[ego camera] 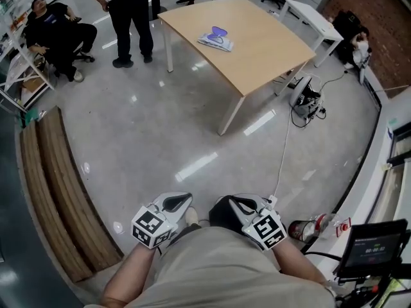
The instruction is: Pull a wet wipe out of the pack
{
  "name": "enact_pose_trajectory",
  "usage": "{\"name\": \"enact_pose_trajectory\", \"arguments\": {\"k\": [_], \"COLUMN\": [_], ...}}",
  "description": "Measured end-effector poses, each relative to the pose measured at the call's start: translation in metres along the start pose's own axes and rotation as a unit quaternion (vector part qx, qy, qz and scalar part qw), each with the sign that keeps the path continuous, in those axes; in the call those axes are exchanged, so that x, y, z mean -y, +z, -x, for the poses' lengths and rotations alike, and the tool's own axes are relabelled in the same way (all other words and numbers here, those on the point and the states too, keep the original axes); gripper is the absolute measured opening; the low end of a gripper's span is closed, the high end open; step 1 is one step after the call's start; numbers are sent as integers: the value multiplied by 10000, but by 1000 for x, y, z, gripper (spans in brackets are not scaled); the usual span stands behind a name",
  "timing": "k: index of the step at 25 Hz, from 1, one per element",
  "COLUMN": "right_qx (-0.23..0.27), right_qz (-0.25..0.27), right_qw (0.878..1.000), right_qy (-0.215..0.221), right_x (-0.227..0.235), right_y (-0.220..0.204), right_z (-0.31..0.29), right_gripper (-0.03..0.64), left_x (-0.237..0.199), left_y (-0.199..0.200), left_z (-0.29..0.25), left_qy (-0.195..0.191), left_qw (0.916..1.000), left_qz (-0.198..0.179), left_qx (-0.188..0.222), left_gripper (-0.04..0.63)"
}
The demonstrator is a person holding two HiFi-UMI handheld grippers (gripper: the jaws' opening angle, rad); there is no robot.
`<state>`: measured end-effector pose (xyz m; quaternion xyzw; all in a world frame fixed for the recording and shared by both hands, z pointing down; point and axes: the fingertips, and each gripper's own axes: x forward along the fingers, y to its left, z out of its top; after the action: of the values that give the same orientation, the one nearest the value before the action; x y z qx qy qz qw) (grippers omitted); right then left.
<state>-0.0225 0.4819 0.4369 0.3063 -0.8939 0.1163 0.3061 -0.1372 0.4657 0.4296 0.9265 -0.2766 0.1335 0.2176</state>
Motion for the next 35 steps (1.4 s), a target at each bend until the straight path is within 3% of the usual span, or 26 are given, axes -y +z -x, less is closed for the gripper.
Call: {"name": "enact_pose_trajectory", "arguments": {"k": [6, 12, 27, 35], "right_qx": [-2, 87, 419, 465], "right_qz": [3, 224, 127, 416], "right_qw": [10000, 9992, 9980, 9968], "right_qy": [85, 326, 462, 492], "right_x": [-7, 20, 198, 274], "right_y": [8, 27, 88, 91], "right_z": [-35, -77, -135, -163], "right_gripper": [3, 3, 3, 3], "left_x": [-24, -73, -178, -223], "left_y": [-2, 7, 125, 158], "left_z": [5, -8, -126, -194], "left_qy": [-67, 254, 392, 561], "left_qw": [9998, 9995, 9988, 9979], "left_qz": [55, -8, -280, -312], "left_qx": [196, 184, 88, 78], "left_gripper": [5, 5, 5, 5]}}
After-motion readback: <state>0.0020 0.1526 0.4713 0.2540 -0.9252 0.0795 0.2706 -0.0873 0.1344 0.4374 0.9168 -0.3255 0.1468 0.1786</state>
